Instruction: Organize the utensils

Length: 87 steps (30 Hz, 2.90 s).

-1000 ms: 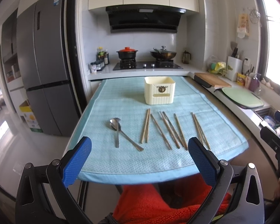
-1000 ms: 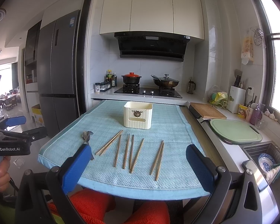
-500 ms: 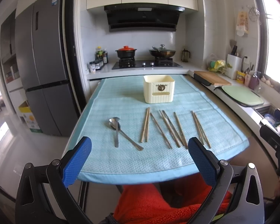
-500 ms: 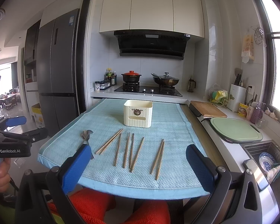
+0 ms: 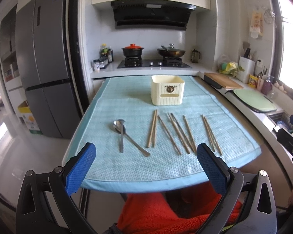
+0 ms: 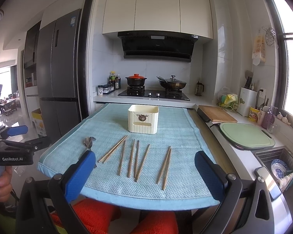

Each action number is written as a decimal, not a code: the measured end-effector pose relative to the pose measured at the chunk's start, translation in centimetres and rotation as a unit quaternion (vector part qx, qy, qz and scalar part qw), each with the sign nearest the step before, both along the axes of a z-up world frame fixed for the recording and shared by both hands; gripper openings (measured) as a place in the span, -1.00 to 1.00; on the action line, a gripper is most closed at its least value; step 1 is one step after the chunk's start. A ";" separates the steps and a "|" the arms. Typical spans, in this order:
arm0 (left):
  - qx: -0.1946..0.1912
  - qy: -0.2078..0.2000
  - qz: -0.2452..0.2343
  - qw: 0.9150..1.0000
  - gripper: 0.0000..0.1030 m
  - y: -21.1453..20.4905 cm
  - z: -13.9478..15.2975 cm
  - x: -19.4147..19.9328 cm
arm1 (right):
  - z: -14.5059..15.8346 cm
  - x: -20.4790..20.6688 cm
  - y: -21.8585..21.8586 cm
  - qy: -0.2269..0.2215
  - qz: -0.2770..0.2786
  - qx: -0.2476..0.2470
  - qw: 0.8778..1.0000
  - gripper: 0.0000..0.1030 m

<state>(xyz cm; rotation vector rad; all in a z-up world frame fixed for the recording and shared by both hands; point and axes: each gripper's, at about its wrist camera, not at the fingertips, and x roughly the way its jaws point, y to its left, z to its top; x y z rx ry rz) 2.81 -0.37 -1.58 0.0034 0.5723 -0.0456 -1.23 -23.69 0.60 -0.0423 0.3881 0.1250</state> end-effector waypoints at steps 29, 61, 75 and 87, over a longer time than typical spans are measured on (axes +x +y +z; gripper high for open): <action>-0.092 0.084 -0.004 0.992 0.99 4.8 -4.8 9.8 | -3.8 10.5 -2.0 0.106 0.000 0.040 0.993 1.00; -0.079 0.187 0.045 0.978 0.99 7.3 -13.3 22.3 | -16.5 28.6 -7.5 0.296 -0.025 0.029 0.954 -0.58; -0.077 0.213 0.057 0.972 0.99 8.1 -15.3 24.4 | -20.9 33.6 -6.1 0.352 -0.020 -0.002 0.936 -0.80; -0.036 0.217 0.006 0.976 0.99 9.3 -14.4 29.1 | -21.2 38.3 -6.7 0.346 -0.039 -0.006 0.937 -0.85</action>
